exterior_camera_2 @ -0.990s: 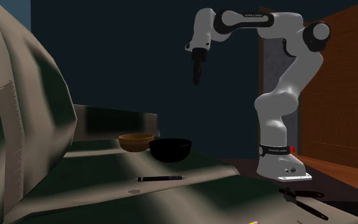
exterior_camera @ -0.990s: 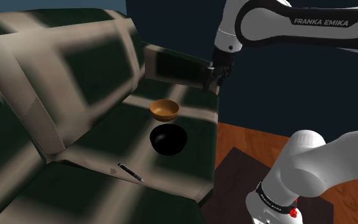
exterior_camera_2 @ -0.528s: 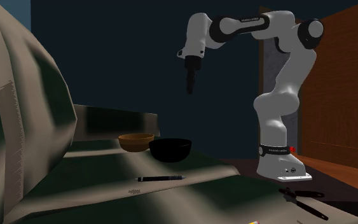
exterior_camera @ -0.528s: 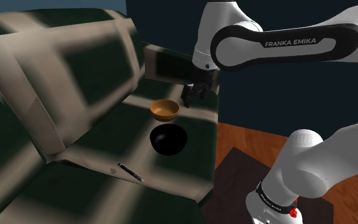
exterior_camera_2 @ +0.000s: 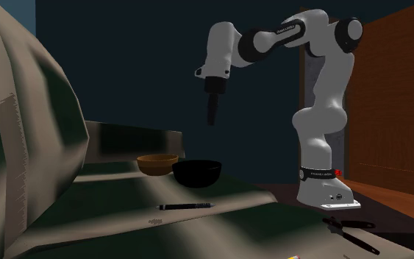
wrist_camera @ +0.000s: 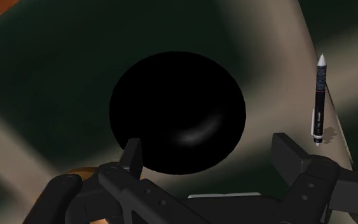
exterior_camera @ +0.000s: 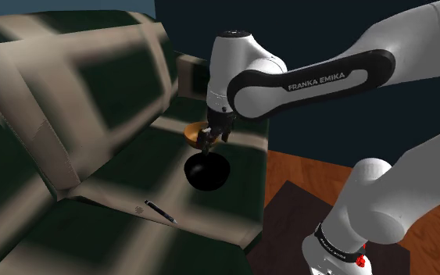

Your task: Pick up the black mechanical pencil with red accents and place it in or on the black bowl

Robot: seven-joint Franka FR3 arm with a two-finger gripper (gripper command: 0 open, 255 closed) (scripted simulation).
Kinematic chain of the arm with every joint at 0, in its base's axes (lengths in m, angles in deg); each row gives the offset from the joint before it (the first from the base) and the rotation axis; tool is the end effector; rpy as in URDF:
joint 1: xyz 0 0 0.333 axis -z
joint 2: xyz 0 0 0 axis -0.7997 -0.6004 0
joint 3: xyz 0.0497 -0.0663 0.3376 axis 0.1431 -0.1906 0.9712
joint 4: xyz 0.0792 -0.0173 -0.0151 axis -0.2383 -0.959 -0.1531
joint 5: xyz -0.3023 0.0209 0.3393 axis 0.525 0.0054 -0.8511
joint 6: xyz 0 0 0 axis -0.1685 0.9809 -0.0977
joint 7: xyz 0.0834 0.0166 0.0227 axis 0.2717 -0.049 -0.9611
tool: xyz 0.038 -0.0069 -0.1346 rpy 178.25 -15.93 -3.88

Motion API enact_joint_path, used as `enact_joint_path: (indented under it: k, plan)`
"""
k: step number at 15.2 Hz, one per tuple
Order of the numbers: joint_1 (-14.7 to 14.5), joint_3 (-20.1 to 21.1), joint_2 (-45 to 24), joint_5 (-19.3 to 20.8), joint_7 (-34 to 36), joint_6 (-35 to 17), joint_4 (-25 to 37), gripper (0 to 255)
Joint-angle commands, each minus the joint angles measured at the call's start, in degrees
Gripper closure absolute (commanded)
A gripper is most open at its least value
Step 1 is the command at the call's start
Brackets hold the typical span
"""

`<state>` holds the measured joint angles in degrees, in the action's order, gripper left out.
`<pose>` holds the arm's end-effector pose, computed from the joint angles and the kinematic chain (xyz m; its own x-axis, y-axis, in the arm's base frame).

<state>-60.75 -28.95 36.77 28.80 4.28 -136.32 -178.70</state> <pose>0.4583 0.1540 0.4404 0.9933 -0.0030 0.1151 -0.0097 -0.9983 0.0581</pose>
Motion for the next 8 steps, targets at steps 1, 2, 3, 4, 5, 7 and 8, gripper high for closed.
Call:
enact_joint_path:
  k: [1,2,3,4,5,7,8]
  plan:
    - [-0.46,1.58,-3.8,0.48,1.46,-3.14,0.51,0]
    - [-0.71,2.37,-5.5,0.79,2.26,-4.3,0.91,0]
    - [-0.94,3.15,-7.23,1.17,3.08,-5.43,1.37,0]
    - [-1.17,3.92,-9.0,1.64,3.94,-6.52,1.89,0]
    - [-1.38,4.68,-10.81,2.19,4.84,-7.57,2.48,0]
    - [-1.84,6.1,-14.53,3.55,6.76,-9.52,3.83,0]
    - [-2.09,6.76,-16.43,4.37,7.78,-10.42,4.6,0]
